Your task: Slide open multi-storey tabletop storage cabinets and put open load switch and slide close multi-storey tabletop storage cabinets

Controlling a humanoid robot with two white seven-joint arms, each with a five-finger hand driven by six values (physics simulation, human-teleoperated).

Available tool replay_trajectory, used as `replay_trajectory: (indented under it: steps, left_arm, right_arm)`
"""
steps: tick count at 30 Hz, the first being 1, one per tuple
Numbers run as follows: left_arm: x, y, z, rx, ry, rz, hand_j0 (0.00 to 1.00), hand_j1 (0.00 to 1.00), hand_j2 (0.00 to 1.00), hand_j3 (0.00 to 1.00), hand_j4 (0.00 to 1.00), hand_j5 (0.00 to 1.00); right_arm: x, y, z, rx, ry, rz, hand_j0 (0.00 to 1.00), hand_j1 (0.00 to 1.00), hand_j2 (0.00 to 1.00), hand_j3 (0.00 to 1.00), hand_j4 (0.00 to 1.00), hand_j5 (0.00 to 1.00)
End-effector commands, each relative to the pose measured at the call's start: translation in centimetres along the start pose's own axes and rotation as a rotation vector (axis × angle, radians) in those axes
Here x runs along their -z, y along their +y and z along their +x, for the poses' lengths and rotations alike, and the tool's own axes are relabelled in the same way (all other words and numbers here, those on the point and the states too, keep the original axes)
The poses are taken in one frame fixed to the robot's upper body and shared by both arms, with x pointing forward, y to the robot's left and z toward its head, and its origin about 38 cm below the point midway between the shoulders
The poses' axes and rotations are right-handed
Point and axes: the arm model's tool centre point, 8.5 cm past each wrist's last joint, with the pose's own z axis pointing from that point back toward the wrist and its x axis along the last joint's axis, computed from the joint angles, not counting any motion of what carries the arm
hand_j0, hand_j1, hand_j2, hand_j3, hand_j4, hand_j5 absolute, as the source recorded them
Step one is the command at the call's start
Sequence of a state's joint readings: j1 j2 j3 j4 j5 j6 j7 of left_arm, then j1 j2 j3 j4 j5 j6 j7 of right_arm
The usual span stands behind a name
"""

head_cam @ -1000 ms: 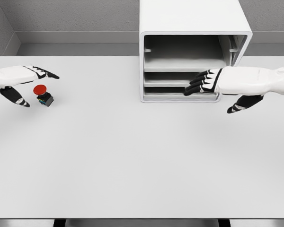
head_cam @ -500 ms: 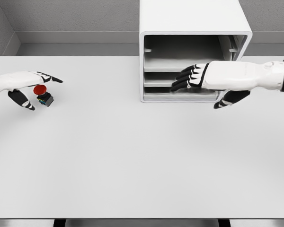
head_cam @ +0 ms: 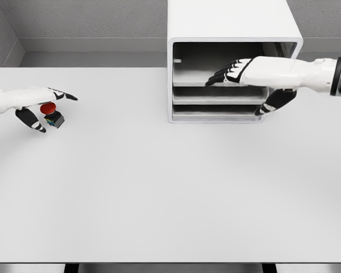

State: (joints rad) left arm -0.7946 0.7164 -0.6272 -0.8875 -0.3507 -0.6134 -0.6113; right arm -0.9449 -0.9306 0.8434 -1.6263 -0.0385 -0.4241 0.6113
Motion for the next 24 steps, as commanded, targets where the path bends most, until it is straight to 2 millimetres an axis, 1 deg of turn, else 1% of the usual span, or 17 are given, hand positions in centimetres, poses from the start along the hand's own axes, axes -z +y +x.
replay_trajectory:
  steps: [1, 4, 5, 6, 8, 9, 10, 11, 12, 13, 16, 21, 24]
  left_arm:
    - [-0.1, -0.1, -0.2, -0.007, 0.005, 0.002, 0.87, 0.87, 0.87, 0.87, 0.87, 0.87]
    - [-0.2, -0.2, -0.4, -0.017, 0.011, 0.002, 0.78, 0.78, 0.78, 0.78, 0.78, 0.78]
    - [-0.2, -0.2, -0.5, -0.020, 0.013, 0.002, 0.72, 0.72, 0.72, 0.72, 0.72, 0.72]
    - [-0.2, -0.3, -0.6, -0.020, 0.015, 0.001, 0.69, 0.69, 0.69, 0.69, 0.69, 0.69]
    - [-0.3, -0.4, -0.7, -0.019, 0.019, -0.004, 0.63, 0.63, 0.63, 0.63, 0.63, 0.63]
    - [-0.4, -0.4, -0.7, -0.018, 0.020, -0.004, 0.63, 0.63, 0.63, 0.63, 0.63, 0.63]
    - [-0.4, -0.3, -0.8, -0.019, 0.021, -0.003, 0.59, 0.59, 0.59, 0.59, 0.59, 0.59]
    - [-0.4, -0.3, -0.8, -0.019, 0.021, -0.003, 0.56, 0.56, 0.56, 0.56, 0.56, 0.56]
    - [-0.4, -0.3, -0.8, -0.019, 0.021, -0.003, 0.52, 0.52, 0.52, 0.52, 0.52, 0.52]
    - [-0.4, -0.3, -0.8, -0.019, 0.021, -0.003, 0.50, 0.50, 0.50, 0.50, 0.50, 0.50]
    - [-0.5, -0.3, -0.8, -0.019, 0.021, -0.002, 0.49, 0.49, 0.49, 0.49, 0.49, 0.49]
    - [-0.6, 0.1, -0.5, -0.015, 0.011, 0.013, 0.48, 0.48, 0.48, 0.48, 0.48, 0.48]
    - [-0.3, 1.2, 1.0, 0.023, -0.029, 0.033, 0.48, 0.48, 0.48, 0.48, 0.48, 0.48]
  right_arm:
    - [0.0, 0.0, -0.6, 0.025, 0.025, -0.007, 1.00, 1.00, 1.00, 1.00, 1.00, 1.00]
    - [-0.1, -0.1, -1.1, 0.044, 0.064, -0.006, 1.00, 1.00, 1.00, 1.00, 1.00, 1.00]
    - [-0.1, -0.1, -1.4, 0.050, 0.072, -0.006, 1.00, 1.00, 1.00, 1.00, 1.00, 1.00]
    - [0.1, 0.0, -1.6, 0.058, 0.073, -0.009, 1.00, 1.00, 1.00, 1.00, 1.00, 1.00]
    - [0.2, 0.2, -1.9, 0.062, 0.079, -0.005, 1.00, 1.00, 1.00, 1.00, 1.00, 1.00]
    - [0.2, 0.4, -1.9, 0.063, 0.079, -0.001, 1.00, 1.00, 1.00, 1.00, 1.00, 1.00]
    - [0.3, 0.5, -2.0, 0.053, 0.090, 0.008, 1.00, 1.00, 1.00, 1.00, 1.00, 1.00]
    - [0.9, 0.7, -2.1, 0.056, 0.084, 0.007, 1.00, 1.00, 1.00, 1.00, 1.00, 1.00]
    - [0.9, 0.9, -2.4, 0.062, 0.091, 0.009, 1.00, 1.00, 1.00, 1.00, 1.00, 1.00]
    - [1.4, 0.9, -2.4, 0.066, 0.083, 0.008, 1.00, 1.00, 1.00, 1.00, 1.00, 1.00]
    - [2.1, 1.1, -2.4, 0.053, 0.087, 0.014, 1.00, 1.00, 1.00, 1.00, 1.00, 1.00]
    - [2.9, 1.4, -3.2, 0.057, 0.105, 0.018, 1.00, 1.00, 1.00, 1.00, 1.00, 1.00]
    - [3.1, 2.0, -3.7, 0.073, 0.113, 0.030, 1.00, 1.00, 1.00, 1.00, 1.00, 1.00]
